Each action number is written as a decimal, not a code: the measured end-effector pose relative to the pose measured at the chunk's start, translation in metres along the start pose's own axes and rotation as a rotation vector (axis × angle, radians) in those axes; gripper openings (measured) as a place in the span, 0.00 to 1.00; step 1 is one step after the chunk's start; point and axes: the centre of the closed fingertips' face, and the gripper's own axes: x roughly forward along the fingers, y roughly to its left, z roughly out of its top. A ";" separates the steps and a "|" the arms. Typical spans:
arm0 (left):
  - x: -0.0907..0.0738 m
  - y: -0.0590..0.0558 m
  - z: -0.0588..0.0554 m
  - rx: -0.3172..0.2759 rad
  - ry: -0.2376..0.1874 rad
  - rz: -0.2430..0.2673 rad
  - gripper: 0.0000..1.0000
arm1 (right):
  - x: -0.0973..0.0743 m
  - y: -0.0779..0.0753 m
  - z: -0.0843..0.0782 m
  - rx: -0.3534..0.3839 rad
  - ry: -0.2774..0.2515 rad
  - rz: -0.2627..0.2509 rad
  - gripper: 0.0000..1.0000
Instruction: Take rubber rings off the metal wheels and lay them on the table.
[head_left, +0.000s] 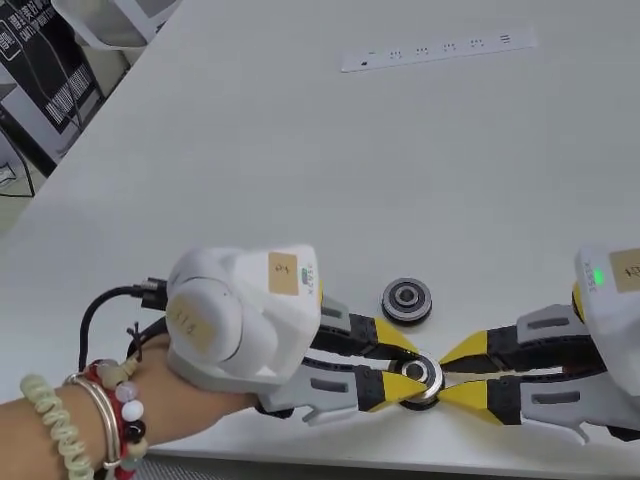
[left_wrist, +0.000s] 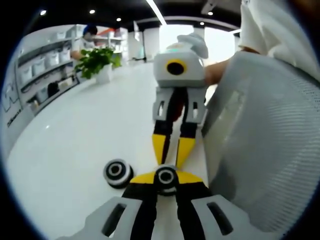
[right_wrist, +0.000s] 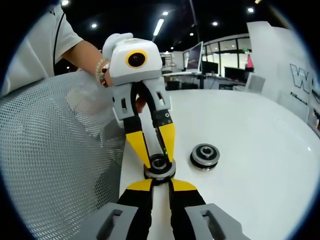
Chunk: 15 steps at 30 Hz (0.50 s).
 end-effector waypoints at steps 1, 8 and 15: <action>0.000 0.000 0.000 -0.001 0.000 0.001 0.14 | 0.000 0.000 0.000 -0.008 0.003 -0.002 0.08; 0.000 0.000 0.000 -0.002 -0.001 0.004 0.14 | -0.001 -0.001 -0.001 -0.026 0.013 -0.009 0.04; 0.000 0.001 0.000 -0.002 -0.002 0.012 0.14 | -0.003 -0.003 -0.001 0.020 0.006 -0.033 0.01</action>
